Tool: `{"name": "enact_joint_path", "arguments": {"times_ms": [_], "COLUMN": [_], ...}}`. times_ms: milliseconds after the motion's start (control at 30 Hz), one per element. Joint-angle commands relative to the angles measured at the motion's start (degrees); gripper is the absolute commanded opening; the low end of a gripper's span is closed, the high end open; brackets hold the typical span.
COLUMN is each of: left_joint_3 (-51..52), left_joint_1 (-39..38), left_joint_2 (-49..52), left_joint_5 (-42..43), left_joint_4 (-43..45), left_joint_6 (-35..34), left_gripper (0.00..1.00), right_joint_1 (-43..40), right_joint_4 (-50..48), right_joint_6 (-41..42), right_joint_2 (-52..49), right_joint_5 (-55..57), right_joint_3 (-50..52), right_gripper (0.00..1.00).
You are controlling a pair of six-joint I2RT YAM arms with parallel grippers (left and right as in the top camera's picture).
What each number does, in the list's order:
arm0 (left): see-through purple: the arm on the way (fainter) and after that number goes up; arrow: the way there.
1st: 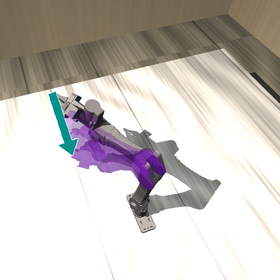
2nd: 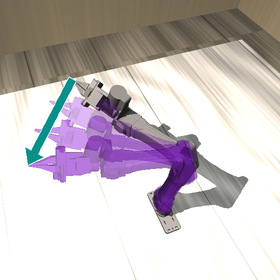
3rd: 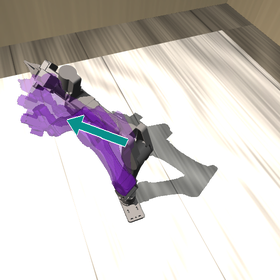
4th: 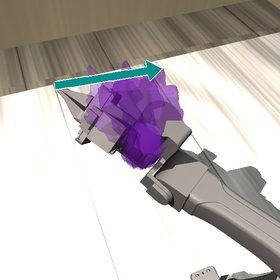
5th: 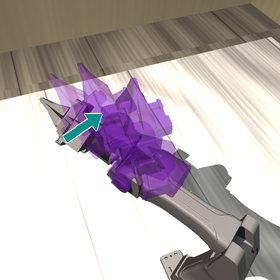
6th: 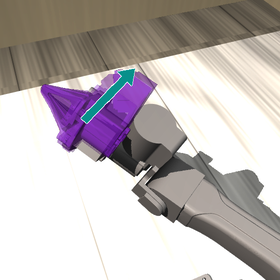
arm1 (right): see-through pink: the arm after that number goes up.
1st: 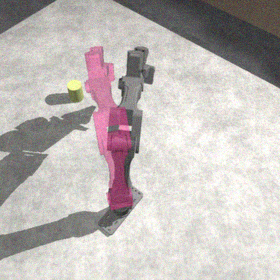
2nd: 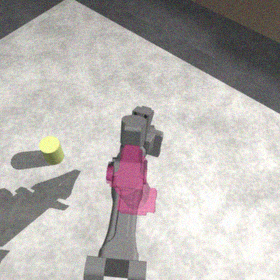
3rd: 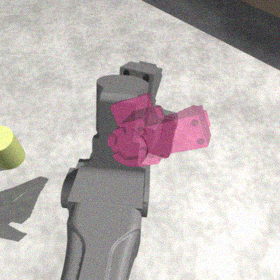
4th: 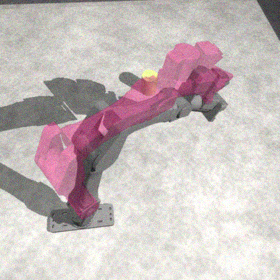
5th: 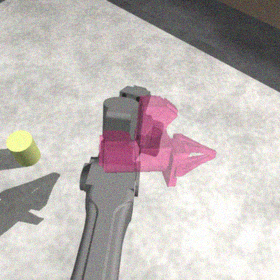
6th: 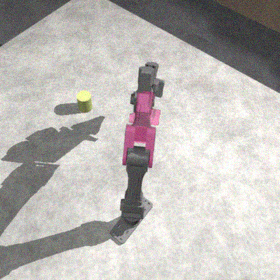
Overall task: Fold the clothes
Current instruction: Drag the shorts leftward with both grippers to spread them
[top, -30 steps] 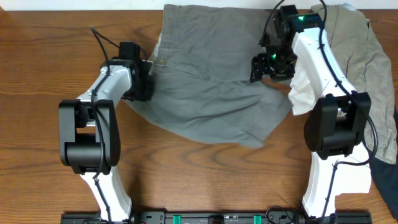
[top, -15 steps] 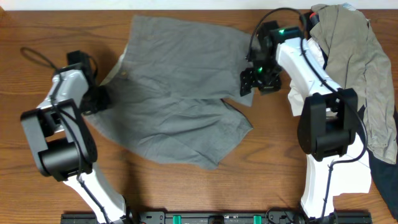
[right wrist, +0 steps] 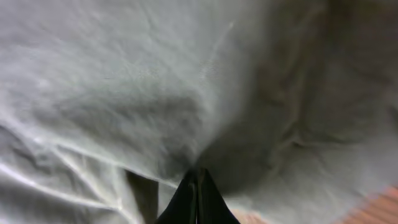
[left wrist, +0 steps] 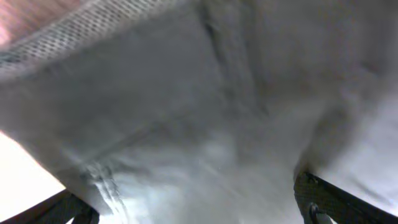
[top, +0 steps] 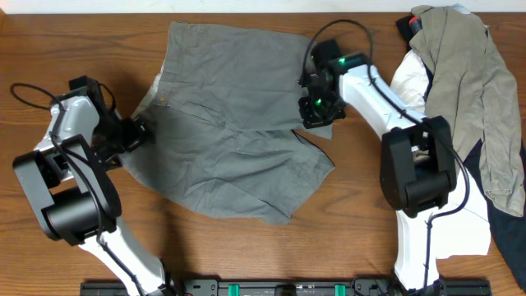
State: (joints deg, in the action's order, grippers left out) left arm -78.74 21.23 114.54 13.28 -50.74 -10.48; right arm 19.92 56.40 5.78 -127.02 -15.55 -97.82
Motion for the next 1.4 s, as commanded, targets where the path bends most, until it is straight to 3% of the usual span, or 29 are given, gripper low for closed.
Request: {"name": "enact_joint_path", "arguments": {"times_ms": [0,333,567,767,833,900,1000,1133,1367], "left_joint_3": [0.1,0.1,0.2,0.8,0.8,0.8,0.8,0.8,0.8], "left_joint_1": [0.0,-0.2,-2.5,-5.9,-6.8,-7.5,-8.0,-8.0,-8.1], "left_joint_2": [-7.9,-27.6,-29.8,-28.9,-28.7,-28.7,-28.7,-28.7,-28.7], "left_joint_5": [5.1,5.1,5.1,3.4,2.1,1.8,1.0,1.0,3.6], "left_joint_4": [-1.7,0.7,1.7,2.0,2.2,2.2,2.2,2.2,2.4], "left_joint_6": [-0.3,0.6,5.8,6.9,7.1,8.4,8.9,9.0,9.0], "left_gripper": [0.98,0.98,0.98,0.98,0.98,0.98,0.98,0.98,0.98], "right_joint_1": [-0.1,-4.0,-6.9,-10.0,-10.8,-11.2,-11.3,-10.4,-6.3], "right_joint_4": [-1.6,-12.5,-27.8,-36.4,-32.5,-25.6,-11.9,3.5,18.2], "right_joint_6": [2.1,2.1,-0.8,-0.7,-0.7,-0.7,-0.7,-2.2,-3.7], "right_joint_2": [0.4,0.4,0.4,0.4,0.8,1.7,4.5,10.8,21.0], "right_joint_5": [1.7,10.8,18.8,14.6,10.6,8.3,6.3,3.5,3.0], "right_joint_3": [3.5,9.7,9.8,8.7,6.4,3.3,-2.7,-7.9,-8.1], "right_gripper": [0.01,0.01,0.01,0.01,0.06,0.3,0.48,0.55,0.57]}}
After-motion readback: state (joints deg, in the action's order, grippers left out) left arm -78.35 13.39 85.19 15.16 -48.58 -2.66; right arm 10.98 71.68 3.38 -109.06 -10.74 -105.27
